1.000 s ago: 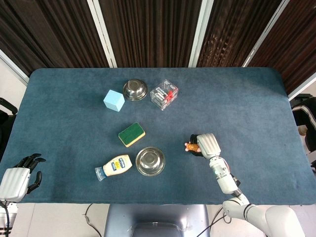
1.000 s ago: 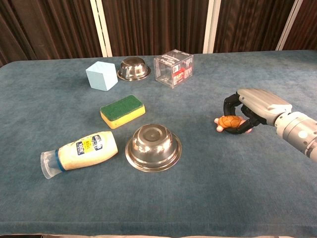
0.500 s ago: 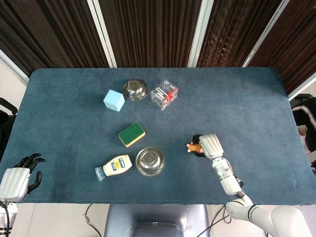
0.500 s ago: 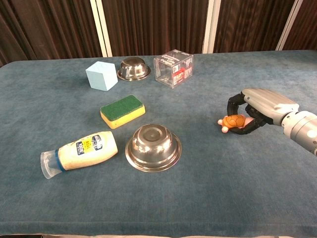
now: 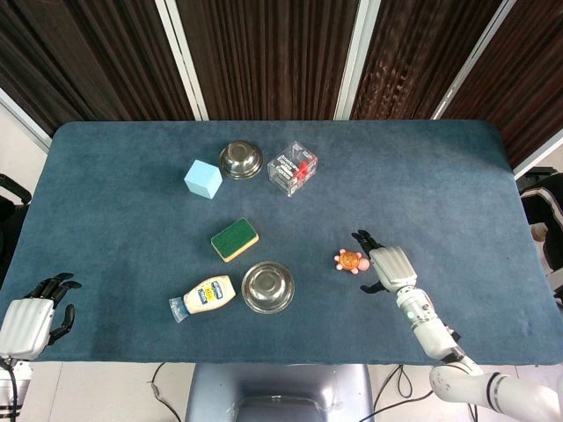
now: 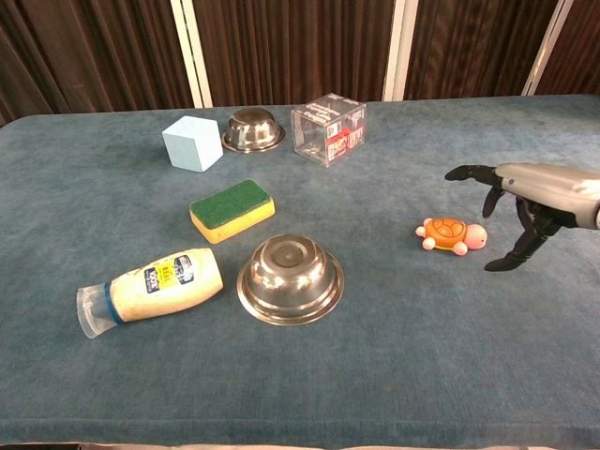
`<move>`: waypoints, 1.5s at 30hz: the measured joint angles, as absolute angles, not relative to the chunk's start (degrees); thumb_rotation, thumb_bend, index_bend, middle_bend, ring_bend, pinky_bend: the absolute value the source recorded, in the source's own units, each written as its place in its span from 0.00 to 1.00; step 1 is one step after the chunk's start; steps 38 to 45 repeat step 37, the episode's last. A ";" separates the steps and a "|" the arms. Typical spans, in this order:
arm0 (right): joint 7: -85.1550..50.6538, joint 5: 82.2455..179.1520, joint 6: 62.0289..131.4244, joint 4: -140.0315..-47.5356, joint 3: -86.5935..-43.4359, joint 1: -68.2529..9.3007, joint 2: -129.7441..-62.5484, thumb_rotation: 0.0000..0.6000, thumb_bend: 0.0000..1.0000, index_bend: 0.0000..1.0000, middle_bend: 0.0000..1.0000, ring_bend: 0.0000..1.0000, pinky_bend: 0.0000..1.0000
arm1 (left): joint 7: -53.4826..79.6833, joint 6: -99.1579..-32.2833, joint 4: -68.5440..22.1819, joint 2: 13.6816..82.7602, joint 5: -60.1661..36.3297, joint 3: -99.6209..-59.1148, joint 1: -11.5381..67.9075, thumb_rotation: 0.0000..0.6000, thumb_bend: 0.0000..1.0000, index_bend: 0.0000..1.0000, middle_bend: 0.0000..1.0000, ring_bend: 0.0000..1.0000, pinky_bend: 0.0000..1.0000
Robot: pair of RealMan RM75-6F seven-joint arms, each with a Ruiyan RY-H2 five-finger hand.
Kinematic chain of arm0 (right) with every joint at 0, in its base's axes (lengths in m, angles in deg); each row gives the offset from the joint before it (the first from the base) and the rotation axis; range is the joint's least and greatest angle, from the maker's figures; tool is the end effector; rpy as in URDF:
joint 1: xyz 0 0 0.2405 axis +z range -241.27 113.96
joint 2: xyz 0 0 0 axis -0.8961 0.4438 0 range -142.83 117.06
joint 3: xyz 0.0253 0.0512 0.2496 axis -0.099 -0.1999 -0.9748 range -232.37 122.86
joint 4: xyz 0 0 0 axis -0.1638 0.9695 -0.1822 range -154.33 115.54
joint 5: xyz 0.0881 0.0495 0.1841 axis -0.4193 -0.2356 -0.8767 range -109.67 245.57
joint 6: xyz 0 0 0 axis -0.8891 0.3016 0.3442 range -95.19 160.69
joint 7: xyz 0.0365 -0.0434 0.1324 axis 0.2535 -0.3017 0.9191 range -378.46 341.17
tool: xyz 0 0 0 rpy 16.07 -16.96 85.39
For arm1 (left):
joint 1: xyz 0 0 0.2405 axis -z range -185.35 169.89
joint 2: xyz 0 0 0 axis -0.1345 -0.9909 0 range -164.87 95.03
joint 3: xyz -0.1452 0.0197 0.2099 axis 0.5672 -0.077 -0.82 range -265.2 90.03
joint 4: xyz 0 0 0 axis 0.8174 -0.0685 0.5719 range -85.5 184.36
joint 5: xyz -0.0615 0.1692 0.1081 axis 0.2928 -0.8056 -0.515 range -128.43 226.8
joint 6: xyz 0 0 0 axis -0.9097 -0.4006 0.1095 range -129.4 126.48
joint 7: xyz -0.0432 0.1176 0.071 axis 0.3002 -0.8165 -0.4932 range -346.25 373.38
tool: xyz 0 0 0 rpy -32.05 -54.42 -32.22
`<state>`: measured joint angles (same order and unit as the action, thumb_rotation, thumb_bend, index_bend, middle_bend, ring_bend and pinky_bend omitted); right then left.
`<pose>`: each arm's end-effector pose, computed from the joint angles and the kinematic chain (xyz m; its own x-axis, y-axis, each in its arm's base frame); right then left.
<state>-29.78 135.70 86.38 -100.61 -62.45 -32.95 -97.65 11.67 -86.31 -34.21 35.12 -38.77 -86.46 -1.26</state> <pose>-0.2424 -0.3120 0.0048 0.3915 -0.3499 0.8511 -0.9191 -0.1931 0.3434 -0.3242 0.1853 0.1330 0.4737 0.0182 0.8805 0.8794 -0.0640 -0.4718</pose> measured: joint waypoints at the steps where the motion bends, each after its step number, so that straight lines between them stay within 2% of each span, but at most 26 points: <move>1: -30.79 134.95 86.59 -103.26 -62.36 -33.39 -95.90 1.00 0.01 0.00 0.08 0.14 0.44 | 11.64 -86.32 -34.24 35.10 -38.75 -86.45 -1.27 1.00 0.56 0.34 0.21 0.26 0.55; 2: -31.88 134.32 87.30 -106.68 -62.17 -34.18 -93.48 1.00 0.01 0.00 0.08 0.14 0.38 | 11.58 -86.35 -34.31 35.07 -38.76 -86.46 -1.29 1.00 0.56 0.34 0.21 0.26 0.55; 4: -32.98 134.17 89.42 -111.11 -61.69 -35.78 -89.87 1.00 0.01 0.00 0.08 0.14 0.32 | 11.50 -86.40 -34.41 35.01 -38.81 -86.48 -1.31 1.00 0.56 0.34 0.21 0.26 0.55; 7: -34.35 135.72 95.12 -114.66 -60.26 -39.11 -86.12 1.00 0.01 0.01 0.08 0.14 0.27 | 11.49 -86.57 -34.69 34.86 -38.75 -86.43 -1.40 1.00 0.56 0.34 0.21 0.26 0.55; 12: -35.41 138.86 106.39 -115.37 -57.45 -46.45 -82.46 1.00 0.01 0.07 0.08 0.14 0.25 | 11.07 -86.64 -34.98 34.78 -38.83 -86.38 -1.38 1.00 0.56 0.32 0.21 0.26 0.55; 17: -32.30 142.33 116.42 -111.65 -56.53 -52.56 -82.15 1.00 0.01 0.12 0.08 0.13 0.24 | 10.53 -86.34 -35.19 34.75 -38.86 -86.52 -1.29 1.00 0.56 0.29 0.21 0.26 0.55; 20: -30.32 144.87 119.77 -110.05 -56.50 -54.55 -82.26 1.00 0.01 0.12 0.08 0.12 0.24 | 10.50 -86.36 -35.11 34.81 -38.85 -86.56 -1.35 1.00 0.56 0.28 0.21 0.26 0.55; 25: -29.21 147.17 122.21 -108.94 -56.51 -56.43 -82.53 1.00 0.01 0.12 0.08 0.12 0.24 | 10.50 -86.50 -35.21 34.79 -38.85 -86.52 -1.39 1.00 0.56 0.27 0.21 0.26 0.55; 33: -31.08 147.80 119.78 -108.42 -56.31 -56.51 -83.14 1.00 0.01 0.13 0.08 0.12 0.24 | 10.67 -86.79 -34.78 34.86 -39.42 -86.73 -1.44 1.00 0.56 0.27 0.21 0.26 0.55; 45: -30.66 148.26 119.69 -108.54 -56.55 -56.79 -83.04 1.00 0.01 0.14 0.09 0.12 0.24 | 10.39 -86.87 -34.87 34.87 -39.48 -86.73 -1.46 1.00 0.56 0.27 0.21 0.26 0.55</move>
